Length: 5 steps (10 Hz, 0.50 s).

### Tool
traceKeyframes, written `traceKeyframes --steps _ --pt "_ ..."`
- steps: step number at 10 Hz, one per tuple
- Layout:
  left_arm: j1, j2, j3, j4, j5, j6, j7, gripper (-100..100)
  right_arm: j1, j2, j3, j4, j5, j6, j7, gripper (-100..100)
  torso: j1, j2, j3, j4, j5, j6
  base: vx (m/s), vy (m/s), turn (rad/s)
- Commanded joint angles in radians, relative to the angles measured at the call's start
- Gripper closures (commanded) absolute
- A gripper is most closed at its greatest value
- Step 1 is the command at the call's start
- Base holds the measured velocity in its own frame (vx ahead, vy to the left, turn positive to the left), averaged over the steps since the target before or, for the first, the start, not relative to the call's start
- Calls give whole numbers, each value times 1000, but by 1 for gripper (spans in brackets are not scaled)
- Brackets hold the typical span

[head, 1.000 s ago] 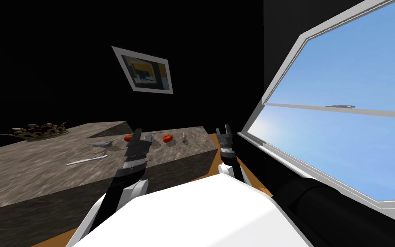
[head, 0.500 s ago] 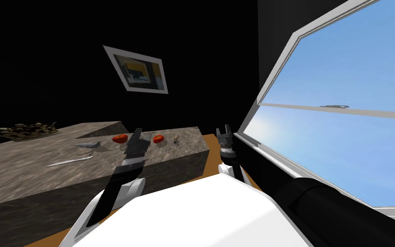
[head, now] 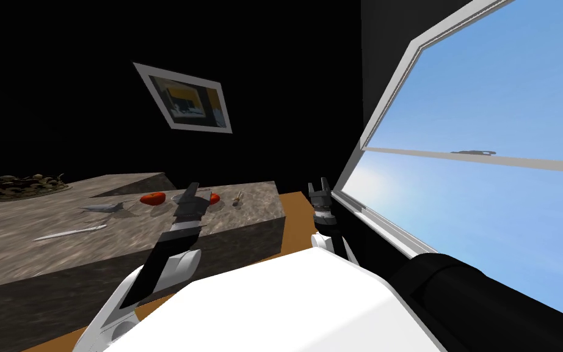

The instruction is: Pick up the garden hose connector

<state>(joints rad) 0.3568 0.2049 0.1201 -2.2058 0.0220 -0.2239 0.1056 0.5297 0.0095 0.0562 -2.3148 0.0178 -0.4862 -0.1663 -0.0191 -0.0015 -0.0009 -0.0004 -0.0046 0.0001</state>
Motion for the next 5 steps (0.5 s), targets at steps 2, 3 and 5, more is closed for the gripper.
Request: traceKeyframes --steps 2,3,5 --pt "-24 19 36 32 22 39 18 -100 0 0 0 0 0 0 0 0 3 1 1 0 0 0 -6 -260 6" --pt "-41 33 62 56 38 65 30 -100 0 0 0 0 0 0 0 0 1 1 1 0 0 0 19 -322 33" --pt "-59 48 89 81 54 93 41 -100 0 0 0 0 0 0 0 0 2 0 0 0 0 0 10 -245 17"
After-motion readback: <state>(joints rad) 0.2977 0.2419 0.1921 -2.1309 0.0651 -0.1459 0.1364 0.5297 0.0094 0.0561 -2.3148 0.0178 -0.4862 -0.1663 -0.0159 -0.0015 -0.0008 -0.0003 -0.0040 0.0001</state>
